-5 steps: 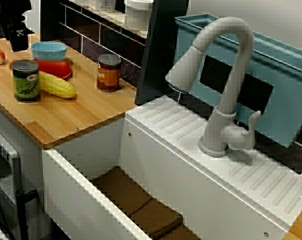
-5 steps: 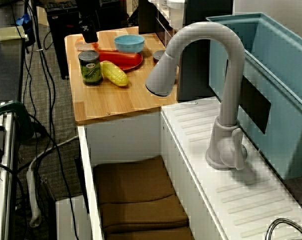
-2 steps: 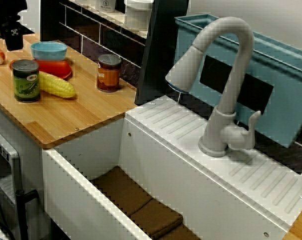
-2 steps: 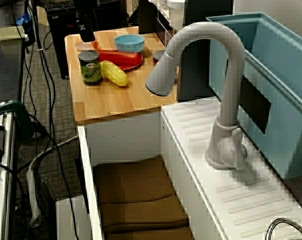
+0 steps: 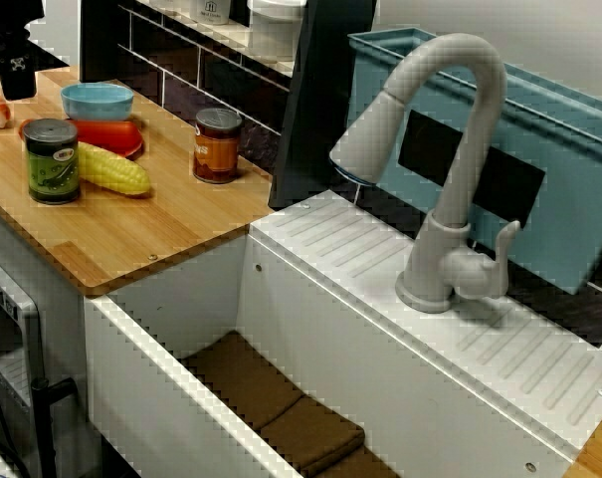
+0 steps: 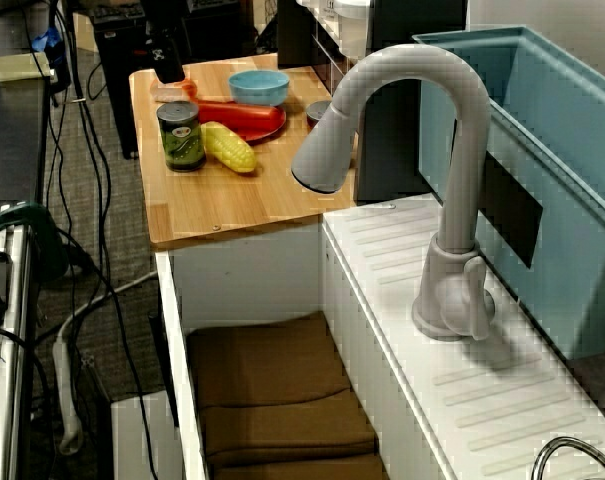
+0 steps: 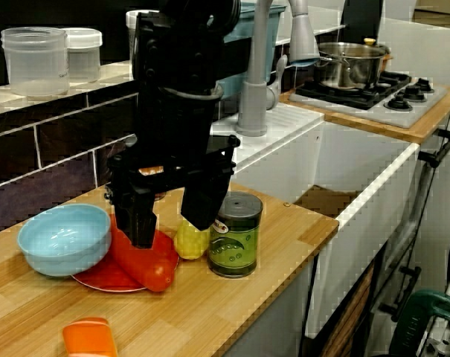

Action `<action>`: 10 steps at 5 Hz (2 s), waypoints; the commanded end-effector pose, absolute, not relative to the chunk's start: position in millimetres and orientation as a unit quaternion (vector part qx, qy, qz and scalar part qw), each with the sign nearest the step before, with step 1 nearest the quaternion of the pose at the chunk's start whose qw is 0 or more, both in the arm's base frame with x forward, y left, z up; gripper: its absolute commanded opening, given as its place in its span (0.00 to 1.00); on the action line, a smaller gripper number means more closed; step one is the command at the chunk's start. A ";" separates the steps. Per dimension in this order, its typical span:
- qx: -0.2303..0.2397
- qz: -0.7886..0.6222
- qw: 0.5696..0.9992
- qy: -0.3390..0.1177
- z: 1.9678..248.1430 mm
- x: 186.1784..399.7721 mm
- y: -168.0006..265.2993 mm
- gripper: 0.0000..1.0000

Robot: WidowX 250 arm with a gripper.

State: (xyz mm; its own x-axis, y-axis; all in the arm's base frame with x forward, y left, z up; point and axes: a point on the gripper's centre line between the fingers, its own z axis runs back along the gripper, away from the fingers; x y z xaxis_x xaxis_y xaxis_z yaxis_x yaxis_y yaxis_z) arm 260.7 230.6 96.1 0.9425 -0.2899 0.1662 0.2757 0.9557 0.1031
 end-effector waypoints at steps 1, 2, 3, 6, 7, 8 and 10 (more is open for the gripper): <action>0.061 -0.142 0.983 -0.102 106.7 247.2 240.4 0.00; 0.062 -0.142 0.983 -0.100 105.4 245.6 241.5 0.00; 0.060 -0.139 0.984 -0.097 104.3 246.0 241.4 0.00; 0.073 -0.133 0.984 -0.095 91.1 249.1 217.7 0.00; 0.079 -0.131 0.984 -0.094 89.1 243.0 207.6 0.00; 0.080 -0.127 0.984 -0.092 86.2 243.4 202.0 0.00; 0.071 -0.116 0.987 -0.086 82.1 248.2 200.0 0.00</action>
